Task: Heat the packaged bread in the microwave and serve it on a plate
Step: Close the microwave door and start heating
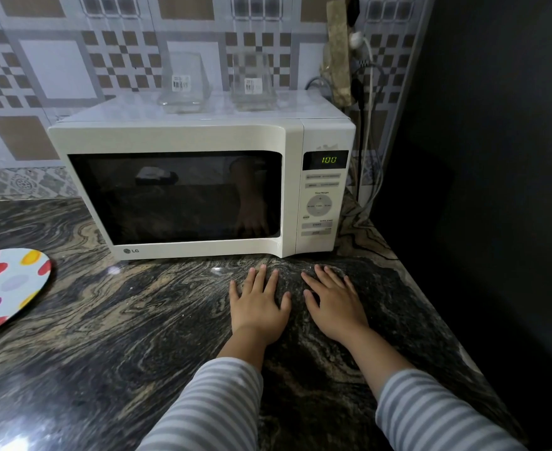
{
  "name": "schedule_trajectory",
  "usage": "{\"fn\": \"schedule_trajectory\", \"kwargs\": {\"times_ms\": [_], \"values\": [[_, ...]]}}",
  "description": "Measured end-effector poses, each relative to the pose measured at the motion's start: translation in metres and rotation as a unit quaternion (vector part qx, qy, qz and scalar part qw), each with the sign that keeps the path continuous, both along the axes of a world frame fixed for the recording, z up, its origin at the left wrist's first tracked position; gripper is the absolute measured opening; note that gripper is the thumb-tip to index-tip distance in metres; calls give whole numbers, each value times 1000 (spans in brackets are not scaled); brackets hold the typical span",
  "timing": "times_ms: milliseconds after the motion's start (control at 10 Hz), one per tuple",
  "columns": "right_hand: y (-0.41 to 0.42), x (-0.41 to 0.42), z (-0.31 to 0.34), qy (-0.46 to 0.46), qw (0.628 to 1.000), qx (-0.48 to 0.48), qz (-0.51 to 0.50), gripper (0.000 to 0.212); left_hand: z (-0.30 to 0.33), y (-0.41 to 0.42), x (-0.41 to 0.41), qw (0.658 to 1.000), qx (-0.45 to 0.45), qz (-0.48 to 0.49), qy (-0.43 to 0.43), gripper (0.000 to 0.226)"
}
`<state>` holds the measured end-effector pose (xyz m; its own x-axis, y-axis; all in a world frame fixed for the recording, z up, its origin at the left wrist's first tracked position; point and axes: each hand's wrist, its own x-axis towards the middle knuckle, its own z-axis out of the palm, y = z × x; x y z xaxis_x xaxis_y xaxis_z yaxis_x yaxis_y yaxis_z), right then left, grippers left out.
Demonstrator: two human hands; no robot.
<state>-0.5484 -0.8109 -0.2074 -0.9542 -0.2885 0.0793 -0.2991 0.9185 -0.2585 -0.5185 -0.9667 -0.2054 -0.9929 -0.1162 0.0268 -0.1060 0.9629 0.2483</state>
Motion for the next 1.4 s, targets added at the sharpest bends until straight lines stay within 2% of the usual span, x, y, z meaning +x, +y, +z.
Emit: {"fn": "schedule_trajectory", "kwargs": {"times_ms": [700, 800, 900, 1200, 1400], "values": [[-1, -3, 2, 3, 1000, -9, -5, 49, 0, -1, 0, 1000, 2, -6, -3, 62], [-2, -12, 16, 4, 997, -72, -41, 53, 1, -1, 0, 1000, 0, -7, -5, 62], [-3, -22, 31, 56, 991, -87, -86, 62, 1, -1, 0, 1000, -1, -6, -5, 62], [-9, -33, 43, 120, 987, 6, -102, 70, 1, -1, -1, 1000, 3, -6, -8, 63], [-13, -34, 46, 98, 988, 56, -109, 73, 1, 0, 0, 1000, 3, -3, -7, 62]]}}
